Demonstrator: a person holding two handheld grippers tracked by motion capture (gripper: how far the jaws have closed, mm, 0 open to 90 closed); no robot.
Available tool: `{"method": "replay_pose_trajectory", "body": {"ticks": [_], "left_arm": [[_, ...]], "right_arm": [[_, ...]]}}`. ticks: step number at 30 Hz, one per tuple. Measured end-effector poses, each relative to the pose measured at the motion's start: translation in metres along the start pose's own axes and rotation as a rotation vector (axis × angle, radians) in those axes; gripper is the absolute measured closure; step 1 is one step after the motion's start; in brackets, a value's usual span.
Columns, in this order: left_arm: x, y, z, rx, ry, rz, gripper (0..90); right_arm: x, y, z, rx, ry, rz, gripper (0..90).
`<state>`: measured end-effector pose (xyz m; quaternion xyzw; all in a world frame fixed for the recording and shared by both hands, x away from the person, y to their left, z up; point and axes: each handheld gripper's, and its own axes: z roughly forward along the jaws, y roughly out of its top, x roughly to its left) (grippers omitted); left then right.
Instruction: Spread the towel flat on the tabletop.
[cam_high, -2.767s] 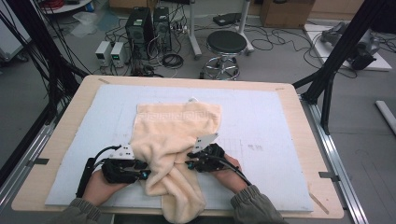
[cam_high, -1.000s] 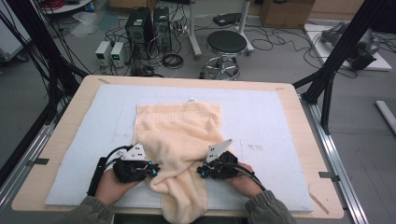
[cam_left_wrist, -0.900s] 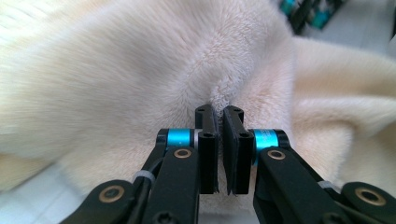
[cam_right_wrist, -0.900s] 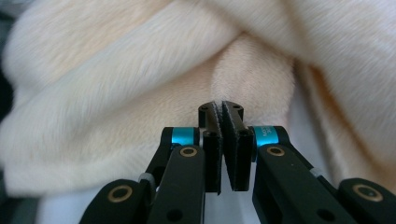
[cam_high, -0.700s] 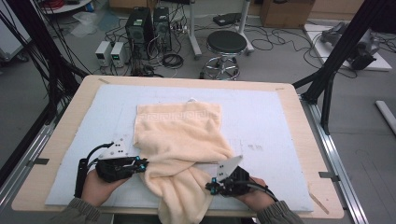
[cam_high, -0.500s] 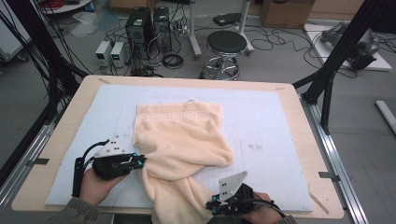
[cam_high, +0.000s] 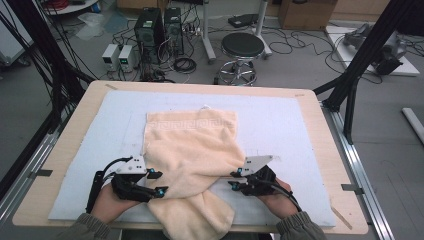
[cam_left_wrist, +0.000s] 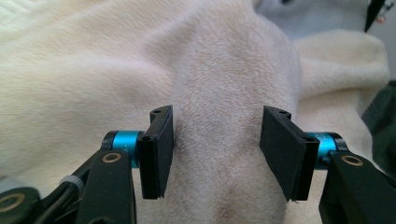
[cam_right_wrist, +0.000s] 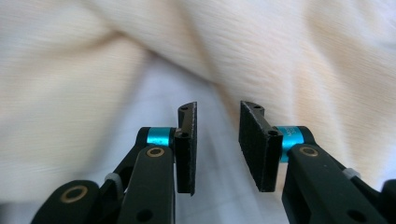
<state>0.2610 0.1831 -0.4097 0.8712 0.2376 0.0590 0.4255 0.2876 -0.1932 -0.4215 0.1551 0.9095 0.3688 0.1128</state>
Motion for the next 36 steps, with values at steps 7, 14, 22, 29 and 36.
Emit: {"method": "replay_pose_trajectory", "body": {"ticks": [7,14,22,29,36], "left_arm": [[0.002,0.004,0.017,0.074,-0.020,0.019,78.0],[0.017,0.012,-0.008,-0.039,0.066,-0.037,84.3],[0.043,0.028,-0.019,-0.088,0.181,-0.079,84.6],[0.086,0.024,0.024,0.033,0.269,-0.160,84.4],[0.086,0.024,0.016,-0.010,0.260,-0.173,72.0]], "right_arm": [[-0.021,0.006,0.022,0.029,-0.062,0.022,70.3],[-0.030,0.021,0.015,0.014,-0.010,0.036,84.8],[-0.049,0.045,-0.002,-0.016,-0.064,0.062,84.3],[-0.077,0.031,0.035,0.046,-0.084,0.137,81.2],[-0.071,0.034,0.021,-0.015,-0.090,0.129,67.1]]}}
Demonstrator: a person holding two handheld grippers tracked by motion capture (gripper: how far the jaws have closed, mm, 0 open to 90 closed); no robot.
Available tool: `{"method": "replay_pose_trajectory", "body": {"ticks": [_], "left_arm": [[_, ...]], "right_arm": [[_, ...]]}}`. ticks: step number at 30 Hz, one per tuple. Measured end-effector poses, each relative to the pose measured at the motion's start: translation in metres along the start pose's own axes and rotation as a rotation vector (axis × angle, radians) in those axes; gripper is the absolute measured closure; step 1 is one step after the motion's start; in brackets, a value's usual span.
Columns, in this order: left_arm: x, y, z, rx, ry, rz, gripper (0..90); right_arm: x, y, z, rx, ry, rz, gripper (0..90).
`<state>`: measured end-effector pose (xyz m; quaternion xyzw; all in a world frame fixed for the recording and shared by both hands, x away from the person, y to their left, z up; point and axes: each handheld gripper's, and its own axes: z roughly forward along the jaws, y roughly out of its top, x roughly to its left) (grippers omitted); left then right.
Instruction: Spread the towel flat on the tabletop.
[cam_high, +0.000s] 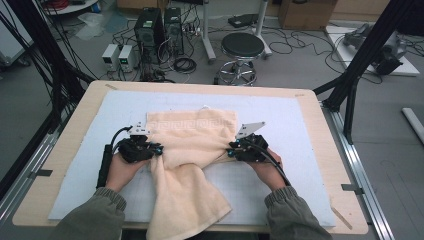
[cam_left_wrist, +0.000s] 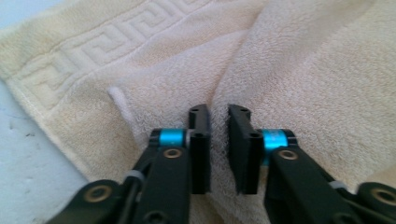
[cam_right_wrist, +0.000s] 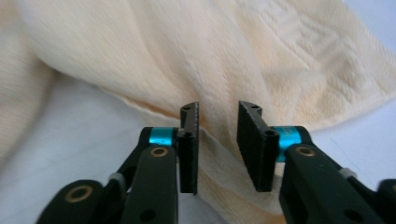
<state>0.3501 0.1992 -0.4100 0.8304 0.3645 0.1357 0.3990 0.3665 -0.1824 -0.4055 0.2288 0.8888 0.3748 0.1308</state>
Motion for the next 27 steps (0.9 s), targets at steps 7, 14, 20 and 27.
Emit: {"method": "replay_pose_trajectory", "body": {"ticks": [7,14,20,27], "left_arm": [[-0.016,-0.005,-0.037,-0.079,-0.038,0.030,54.4],[-0.051,-0.024,-0.037,-0.037,-0.143,0.129,48.0],[-0.064,-0.040,-0.022,0.053,-0.167,0.194,45.1],[-0.064,-0.045,-0.022,0.085,-0.119,0.230,81.7]], "right_arm": [[0.038,0.004,-0.010,-0.060,0.089,-0.113,63.6],[0.070,-0.002,0.003,-0.035,0.238,-0.187,61.2],[0.087,-0.003,0.020,0.001,0.318,-0.203,60.8],[0.097,-0.001,0.034,0.027,0.359,-0.186,78.6]]}}
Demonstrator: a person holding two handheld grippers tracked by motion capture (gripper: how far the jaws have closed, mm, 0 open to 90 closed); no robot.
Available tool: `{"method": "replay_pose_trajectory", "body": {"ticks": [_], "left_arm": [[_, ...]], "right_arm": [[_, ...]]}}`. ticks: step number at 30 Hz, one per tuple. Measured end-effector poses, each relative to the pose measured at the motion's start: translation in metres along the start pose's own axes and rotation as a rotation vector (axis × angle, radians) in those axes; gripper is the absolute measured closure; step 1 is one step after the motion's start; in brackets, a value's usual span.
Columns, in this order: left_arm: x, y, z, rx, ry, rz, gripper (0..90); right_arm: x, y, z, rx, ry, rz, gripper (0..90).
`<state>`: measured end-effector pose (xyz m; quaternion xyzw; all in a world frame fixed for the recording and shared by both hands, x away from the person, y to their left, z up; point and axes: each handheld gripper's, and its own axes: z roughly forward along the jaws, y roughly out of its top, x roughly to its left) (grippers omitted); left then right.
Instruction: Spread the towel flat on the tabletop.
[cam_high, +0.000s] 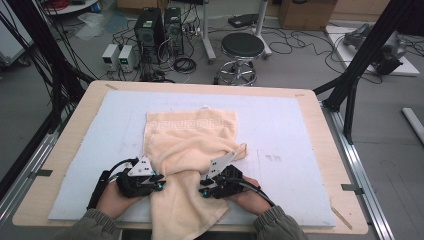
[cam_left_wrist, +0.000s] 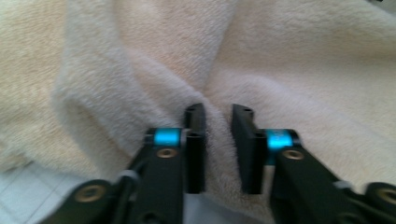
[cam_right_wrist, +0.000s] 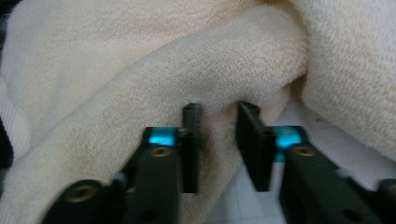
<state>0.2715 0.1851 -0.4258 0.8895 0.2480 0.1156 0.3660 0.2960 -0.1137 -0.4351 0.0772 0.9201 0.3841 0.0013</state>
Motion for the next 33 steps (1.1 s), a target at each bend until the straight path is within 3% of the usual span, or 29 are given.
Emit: {"method": "replay_pose_trajectory", "body": {"ticks": [2,6,11,13,14,17,20,23,27,30,33], "left_arm": [[0.001,0.000,-0.003,-0.001,0.016,-0.002,83.9],[0.003,0.000,-0.014,-0.020,0.045,-0.012,84.6],[0.008,0.001,-0.038,-0.062,0.087,-0.021,84.7],[0.012,0.001,-0.047,-0.072,0.109,-0.026,84.7],[0.017,-0.001,-0.049,-0.069,0.118,-0.040,84.7],[0.024,-0.007,-0.048,-0.059,0.102,-0.090,83.3],[0.022,-0.012,-0.044,-0.079,0.074,-0.105,72.1],[0.016,-0.009,-0.039,-0.100,0.032,-0.077,61.1],[0.008,0.001,-0.029,-0.099,-0.001,-0.033,51.4],[0.005,0.008,-0.020,-0.082,-0.006,-0.019,46.8],[0.004,0.015,-0.010,-0.077,-0.003,-0.019,48.1]], "right_arm": [[0.001,0.001,0.000,-0.002,0.003,-0.004,84.0],[0.006,0.004,-0.004,-0.014,0.032,-0.005,85.4],[0.025,0.015,-0.007,-0.073,0.083,-0.034,85.6],[0.032,0.021,-0.006,-0.089,0.101,-0.066,83.8],[0.035,0.022,-0.006,-0.089,0.099,-0.074,76.5],[0.030,0.020,-0.014,-0.078,0.040,-0.070,69.1],[0.018,0.006,-0.032,-0.075,-0.053,-0.034,68.3],[0.004,-0.012,-0.049,-0.073,-0.130,0.027,68.3],[-0.009,-0.025,-0.055,-0.039,-0.228,0.071,62.1],[-0.017,-0.025,-0.050,-0.044,-0.286,0.069,58.8],[-0.024,-0.019,-0.040,-0.048,-0.294,0.053,58.5]]}}
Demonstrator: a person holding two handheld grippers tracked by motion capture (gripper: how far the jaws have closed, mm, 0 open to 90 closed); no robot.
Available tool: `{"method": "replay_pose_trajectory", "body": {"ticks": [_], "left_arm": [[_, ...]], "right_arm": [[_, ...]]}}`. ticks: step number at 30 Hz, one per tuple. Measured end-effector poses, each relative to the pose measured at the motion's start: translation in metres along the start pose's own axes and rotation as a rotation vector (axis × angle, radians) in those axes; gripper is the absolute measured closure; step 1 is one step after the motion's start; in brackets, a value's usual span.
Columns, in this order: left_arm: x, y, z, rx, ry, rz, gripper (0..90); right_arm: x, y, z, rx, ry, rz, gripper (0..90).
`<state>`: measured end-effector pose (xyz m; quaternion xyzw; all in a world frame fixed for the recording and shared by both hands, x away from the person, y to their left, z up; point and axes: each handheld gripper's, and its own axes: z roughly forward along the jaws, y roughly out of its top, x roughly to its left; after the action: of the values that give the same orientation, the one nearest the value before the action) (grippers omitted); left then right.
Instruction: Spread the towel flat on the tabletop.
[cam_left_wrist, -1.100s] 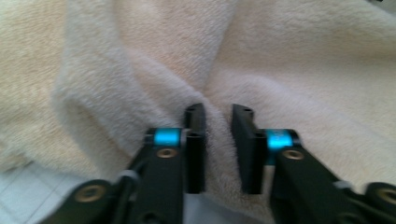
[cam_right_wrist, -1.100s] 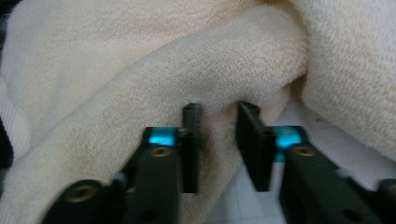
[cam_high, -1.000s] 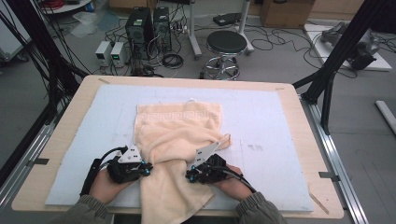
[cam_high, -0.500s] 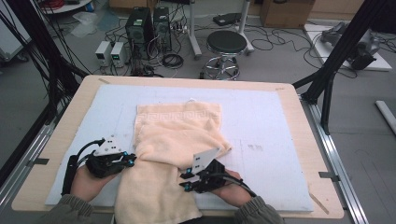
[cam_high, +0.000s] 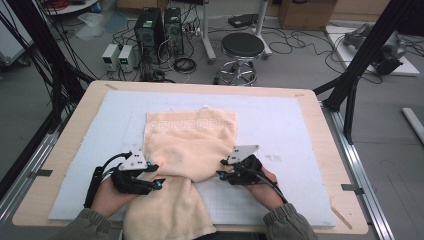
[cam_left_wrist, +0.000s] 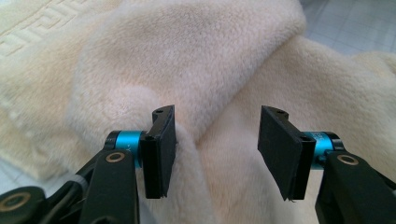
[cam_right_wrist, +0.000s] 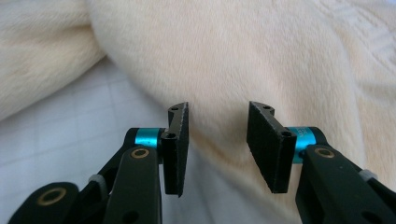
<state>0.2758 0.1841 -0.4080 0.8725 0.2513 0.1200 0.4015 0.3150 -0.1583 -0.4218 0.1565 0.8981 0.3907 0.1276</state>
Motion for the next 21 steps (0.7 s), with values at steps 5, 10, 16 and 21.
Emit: {"method": "replay_pose_trajectory", "body": {"ticks": [5,10,16,21], "left_arm": [[0.005,0.002,0.008,0.030,0.011,-0.010,74.7],[0.013,0.002,-0.002,-0.002,0.031,-0.028,87.6],[0.024,0.010,-0.017,-0.082,0.071,-0.076,86.5],[0.025,0.019,-0.010,-0.091,0.020,-0.096,48.1]], "right_arm": [[0.002,0.011,0.024,0.045,0.028,-0.055,77.4],[-0.004,0.024,0.019,0.047,0.051,-0.057,85.0],[-0.025,0.057,0.007,-0.013,0.014,-0.027,85.2],[-0.045,0.074,0.028,0.001,-0.013,0.048,85.1]]}}
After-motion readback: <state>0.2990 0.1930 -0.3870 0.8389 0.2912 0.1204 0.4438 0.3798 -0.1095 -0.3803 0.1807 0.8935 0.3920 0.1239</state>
